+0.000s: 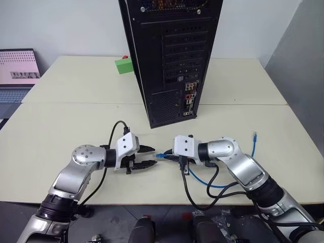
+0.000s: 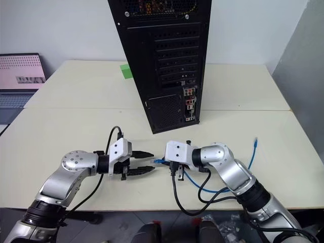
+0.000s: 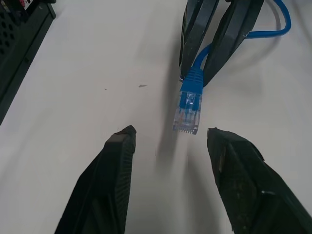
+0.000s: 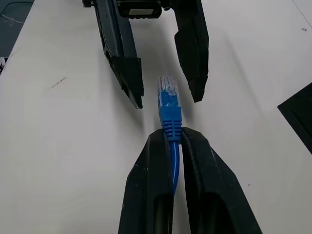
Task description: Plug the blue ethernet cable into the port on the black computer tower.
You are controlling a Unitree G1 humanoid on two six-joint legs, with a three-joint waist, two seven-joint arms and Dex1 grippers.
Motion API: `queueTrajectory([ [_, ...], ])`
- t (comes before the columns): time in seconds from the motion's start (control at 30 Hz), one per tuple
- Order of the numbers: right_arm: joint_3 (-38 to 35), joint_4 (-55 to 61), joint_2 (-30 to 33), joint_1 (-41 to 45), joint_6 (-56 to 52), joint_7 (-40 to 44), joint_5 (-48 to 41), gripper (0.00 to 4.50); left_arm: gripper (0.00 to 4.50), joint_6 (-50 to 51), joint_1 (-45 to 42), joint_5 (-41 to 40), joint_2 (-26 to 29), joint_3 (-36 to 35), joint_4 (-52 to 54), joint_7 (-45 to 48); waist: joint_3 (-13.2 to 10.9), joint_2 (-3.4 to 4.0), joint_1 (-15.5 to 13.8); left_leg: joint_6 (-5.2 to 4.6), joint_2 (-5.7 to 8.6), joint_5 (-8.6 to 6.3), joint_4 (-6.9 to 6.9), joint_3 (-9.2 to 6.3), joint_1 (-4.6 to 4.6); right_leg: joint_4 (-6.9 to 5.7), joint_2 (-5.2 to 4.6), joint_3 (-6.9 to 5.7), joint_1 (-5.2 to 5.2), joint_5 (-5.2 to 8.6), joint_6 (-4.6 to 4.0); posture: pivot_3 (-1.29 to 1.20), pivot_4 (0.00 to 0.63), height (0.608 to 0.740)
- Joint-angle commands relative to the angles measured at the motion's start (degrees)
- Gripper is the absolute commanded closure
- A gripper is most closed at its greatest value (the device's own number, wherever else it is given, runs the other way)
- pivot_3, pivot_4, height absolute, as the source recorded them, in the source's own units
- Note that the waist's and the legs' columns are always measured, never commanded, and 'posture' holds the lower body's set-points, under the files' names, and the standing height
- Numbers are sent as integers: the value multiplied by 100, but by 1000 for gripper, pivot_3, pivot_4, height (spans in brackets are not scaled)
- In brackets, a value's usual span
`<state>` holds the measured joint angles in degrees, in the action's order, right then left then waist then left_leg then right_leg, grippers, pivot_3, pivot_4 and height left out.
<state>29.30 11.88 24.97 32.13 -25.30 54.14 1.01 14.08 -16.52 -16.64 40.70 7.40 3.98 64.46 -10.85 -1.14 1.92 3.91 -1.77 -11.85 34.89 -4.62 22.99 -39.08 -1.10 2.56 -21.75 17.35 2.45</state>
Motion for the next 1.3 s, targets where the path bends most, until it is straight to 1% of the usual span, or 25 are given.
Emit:
queueTrajectory([
  [0.03, -21, 126, 32, -15, 164, 59, -3, 4465, 2056, 43, -38, -133, -51, -85, 290, 3, 0, 0, 1, 0, 0, 0, 0, 0, 0, 0, 0, 0, 0, 0, 0, 0, 150, 740],
  [0.23, -26, 128, 50, -52, 210, 82, -10, 4465, 2056, 3, -55, -148, -95, -56, 311, 86, 0, 0, 0, 0, 0, 0, 0, 0, 0, 0, 0, 0, 0, 0, 0, 0, 150, 740],
  [0.33, -25, 122, 48, -53, 224, 87, -2, 4465, 2526, 8, -65, -125, -91, -35, 282, 120, 0, 0, 0, 0, 0, 0, 0, 0, 0, 0, 0, 0, 0, 0, 0, 0, 150, 740],
  [0.47, -22, 118, 48, -55, 243, 90, 9, 4469, 3320, -71, -92, -28, -95, 1, 206, 153, 0, 0, 0, 0, 0, 0, 0, 0, 0, 0, 0, 0, 0, 0, 0, 0, 150, 740],
  [0.57, -19, 113, 42, -58, 266, 89, 13, 4474, 4028, -135, -101, 11, -106, 19, 176, 180, 0, 0, 0, 0, 0, 0, 0, 0, 0, 0, 0, 0, 0, 0, 0, 0, 150, 740],
  [0.6, -19, 108, 42, -60, 281, 92, 11, 4474, 4169, -153, -105, 22, -112, 28, 170, 182, 0, 0, 0, 0, 0, 0, 0, 0, 0, 0, 0, 0, 0, 0, 0, 0, 150, 740],
  [0.77, 30, 69, 170, -76, 484, 343, -57, 4475, 4204, -325, -77, 111, -112, 87, 160, 229, 0, 0, -1, 0, 0, 0, 0, 0, 0, 0, 0, 0, 0, 0, 0, 0, 150, 740],
  [0.8, 22, 40, 218, -81, 544, 402, -67, 3773, 4204, -395, -69, 150, -103, 94, 148, 240, 0, 0, -2, 0, 0, 0, 0, 0, 0, 1, 0, 0, 0, 0, 0, 0, 150, 740],
  [0.87, -25, -11, 301, -73, 649, 507, -88, 3371, 4204, -501, -63, 201, -92, 98, 121, 252, 0, 0, -1, 0, 0, 0, 0, 0, 0, 1, 0, -1, 1, 0, 0, 0, 150, 740],
  [0.9, -51, -29, 325, -66, 682, 542, -96, 3047, 4204, -534, -63, 213, -92, 99, 110, 256, 0, 0, -1, 0, 0, 0, 0, 0, -1, 1, 0, 0, 1, 0, 0, 0, 150, 740],
  [1.03, -322, -121, 582, 13, 774, 825, -277, 1994, 4204, -1032, -8, 448, -88, 197, -29, 303, 0, 0, -2, 0, 0, 0, 0, 0, 0, 1, 0, 0, 1, 0, 0, 0, 150, 740],
  [1.1, -563, -144, 772, -2, 663, 987, -475, 1450, 4204, -1511, -12, 650, -180, 235, -149, 191, 0, 0, -6, 0, 1, 0, 1, 1, 0, 1, -1, 0, 1, 0, 0, 0, 150, 740],
  [1.13, -730, -131, 849, -35, 457, 1040, -650, 1254, 4204, -1848, -38, 797, -267, 230, -240, 29, 0, 0, -8, 0, 1, 0, 1, 1, 0, 1, -1, 0, 1, 0, 0, 0, 150, 740],
  [1.17, -866, -106, 917, -73, 268, 1092, -812, 966, 4204, -2155, -58, 914, -332, 229, -325, -76, 0, 0, -10, 0, 1, 0, 1, 1, 0, 2, -1, 0, 2, 0, 0, 0, 150, 740],
  [1.23, -1082, -21, 956, -158, -157, 1107, -1126, 755, 4204, -3038, -125, 1341, -350, 256, -606, -300, 0, 0, -17, 0, 1, 0, 2, 0, 0, 3, -2, 0, 4, -1, -1, 0, 150, 740],
  [1.3, -1336, 103, 911, -245, -703, 1055, -1524, 755, 4204, -3984, -185, 1713, -324, 262, -932, -519, 0, 0, -8, 0, 1, 0, 2, 0, -1, 3, -2, 0, 4, -1, -1, 0, 150, 740],
])
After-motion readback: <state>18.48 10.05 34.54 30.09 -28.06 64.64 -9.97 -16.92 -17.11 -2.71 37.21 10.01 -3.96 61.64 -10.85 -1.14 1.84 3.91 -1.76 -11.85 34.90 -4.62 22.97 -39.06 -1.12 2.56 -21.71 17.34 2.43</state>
